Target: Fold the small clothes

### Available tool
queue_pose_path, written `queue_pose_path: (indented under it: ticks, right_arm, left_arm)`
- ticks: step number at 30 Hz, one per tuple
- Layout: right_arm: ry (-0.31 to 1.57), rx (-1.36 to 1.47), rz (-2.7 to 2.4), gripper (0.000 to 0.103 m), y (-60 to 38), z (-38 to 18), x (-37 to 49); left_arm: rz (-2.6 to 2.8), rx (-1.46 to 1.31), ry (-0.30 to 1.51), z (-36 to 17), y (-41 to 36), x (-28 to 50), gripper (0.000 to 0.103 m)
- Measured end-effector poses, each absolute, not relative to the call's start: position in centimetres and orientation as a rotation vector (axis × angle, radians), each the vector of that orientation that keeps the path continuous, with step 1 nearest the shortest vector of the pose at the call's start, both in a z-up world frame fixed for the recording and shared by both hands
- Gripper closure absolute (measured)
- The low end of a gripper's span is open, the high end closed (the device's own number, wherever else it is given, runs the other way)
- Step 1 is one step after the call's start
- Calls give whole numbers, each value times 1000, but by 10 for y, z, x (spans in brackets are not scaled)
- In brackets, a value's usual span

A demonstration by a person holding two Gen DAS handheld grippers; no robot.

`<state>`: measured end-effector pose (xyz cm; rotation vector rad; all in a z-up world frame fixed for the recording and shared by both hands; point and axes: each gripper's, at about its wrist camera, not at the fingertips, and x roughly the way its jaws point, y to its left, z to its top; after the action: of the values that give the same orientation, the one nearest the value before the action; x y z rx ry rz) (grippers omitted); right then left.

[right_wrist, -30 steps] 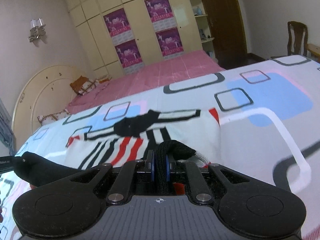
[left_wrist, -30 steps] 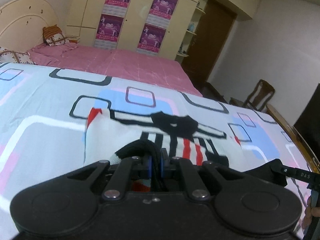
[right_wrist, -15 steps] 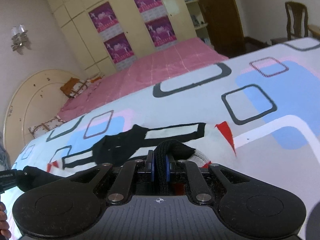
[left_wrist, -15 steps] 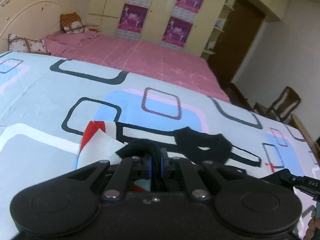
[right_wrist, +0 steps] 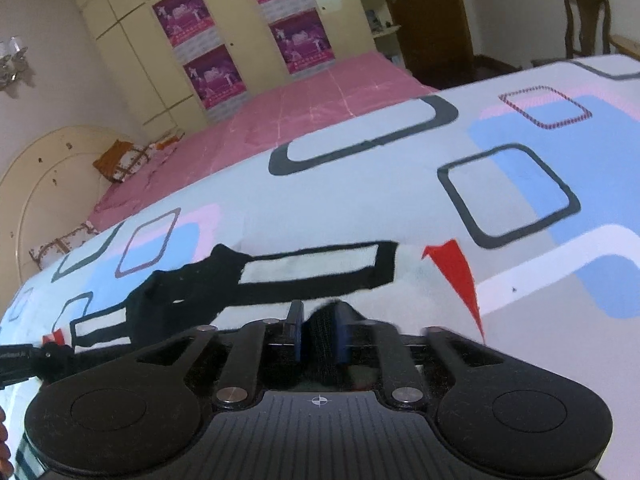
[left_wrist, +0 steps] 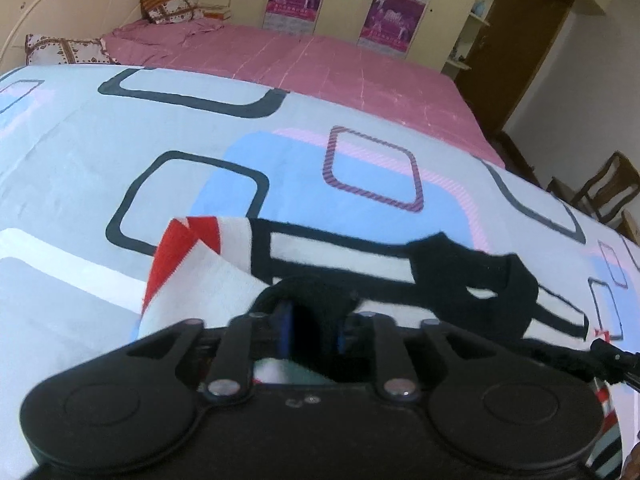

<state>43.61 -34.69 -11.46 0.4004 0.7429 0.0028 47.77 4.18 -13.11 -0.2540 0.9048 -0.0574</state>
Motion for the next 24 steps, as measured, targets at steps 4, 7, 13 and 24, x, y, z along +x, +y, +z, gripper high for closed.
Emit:
queue_pose_path:
  ticks: [4,7,13,24]
  right_arm:
    - [666,354,-8,26,-349,-105,431]
    - [650,350,16,26,-355,-101,426]
    - [638,378,37,26,-366,-102,424]
    - [771,226,115,34,-340,-128,449]
  left_arm:
    - [-93,-315,896,-127,54,474,72]
    - [-83,-329,815,-115,63,462,39]
    - [-152,-213,763,-105,56,453,33]
    - [-133,-39,840,-140,31,470,71]
